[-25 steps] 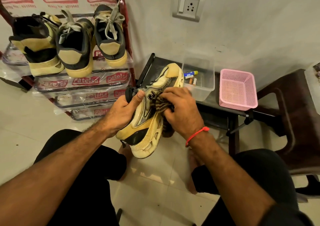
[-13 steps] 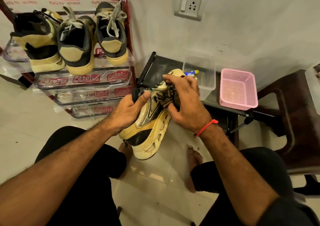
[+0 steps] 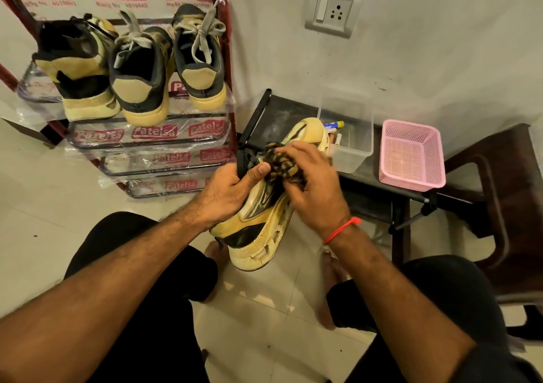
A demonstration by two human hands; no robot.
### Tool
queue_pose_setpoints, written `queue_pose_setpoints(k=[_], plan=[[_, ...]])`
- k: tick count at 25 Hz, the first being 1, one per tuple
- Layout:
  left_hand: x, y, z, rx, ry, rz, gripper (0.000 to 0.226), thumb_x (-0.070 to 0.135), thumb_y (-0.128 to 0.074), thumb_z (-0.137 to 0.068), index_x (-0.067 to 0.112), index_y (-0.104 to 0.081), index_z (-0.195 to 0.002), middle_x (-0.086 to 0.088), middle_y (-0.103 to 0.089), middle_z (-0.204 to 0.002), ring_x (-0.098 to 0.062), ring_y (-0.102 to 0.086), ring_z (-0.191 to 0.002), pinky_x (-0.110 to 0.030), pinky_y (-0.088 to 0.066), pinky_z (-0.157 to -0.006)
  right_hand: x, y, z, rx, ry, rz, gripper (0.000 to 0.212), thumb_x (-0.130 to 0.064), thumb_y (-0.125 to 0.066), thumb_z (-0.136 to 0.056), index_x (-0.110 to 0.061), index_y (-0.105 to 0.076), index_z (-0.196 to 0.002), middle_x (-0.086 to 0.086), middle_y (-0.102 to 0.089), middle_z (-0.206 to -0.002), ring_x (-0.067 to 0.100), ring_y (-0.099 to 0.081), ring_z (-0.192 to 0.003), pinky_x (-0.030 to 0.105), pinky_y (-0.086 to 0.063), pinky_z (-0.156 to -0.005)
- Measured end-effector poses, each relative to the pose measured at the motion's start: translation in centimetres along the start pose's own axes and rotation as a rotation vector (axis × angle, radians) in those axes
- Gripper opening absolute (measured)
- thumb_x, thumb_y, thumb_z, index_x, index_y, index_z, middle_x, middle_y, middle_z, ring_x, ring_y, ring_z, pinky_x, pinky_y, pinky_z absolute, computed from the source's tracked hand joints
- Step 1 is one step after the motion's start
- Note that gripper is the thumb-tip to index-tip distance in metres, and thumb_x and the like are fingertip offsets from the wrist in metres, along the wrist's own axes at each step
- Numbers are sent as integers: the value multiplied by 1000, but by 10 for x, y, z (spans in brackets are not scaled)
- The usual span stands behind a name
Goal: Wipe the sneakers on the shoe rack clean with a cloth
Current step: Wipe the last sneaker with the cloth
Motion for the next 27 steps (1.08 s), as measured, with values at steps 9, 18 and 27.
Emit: queue_pose_setpoints(k=[9, 18, 27], plan=[[7, -1, -2, -31, -105, -115, 91, 97, -41, -68, 10, -64, -78, -2, -68, -70, -8, -65, -64, -25, -54, -61, 32, 38, -18, 94, -59, 153, 49, -7, -55, -80, -9, -61, -128, 10, -51, -135, 33, -44, -123, 32, -34, -103], [7, 5, 4, -29, -115, -47, 80, 100, -42, -63, 29, -67, -88, 9, -71, -83, 2, -68, -77, -15, -53, -67, -17, 7, -3, -34, 242, 126, 42, -14, -54, -84, -5, -64, -124, 14, -54, -129, 30, -47, -117, 36, -38, -106], [12, -7, 6, -90, -173, -175, 94, 101, -37, -64, 16, -68, -86, 4, -70, -78, -4, -65, -73, -19, -52, -62, 102, 65, -29, 251, -212, 161, 41, -3, -57, -83, -10, -68, -122, 11, -57, -127, 30, -51, -114, 44, -46, -102]])
Point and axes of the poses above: each hand's wrist, its own z-axis away from the middle knuckle, its own y-axis out of the back of the hand, x = y × z, the point moved 9 cm from there along -z, towards the middle knuckle
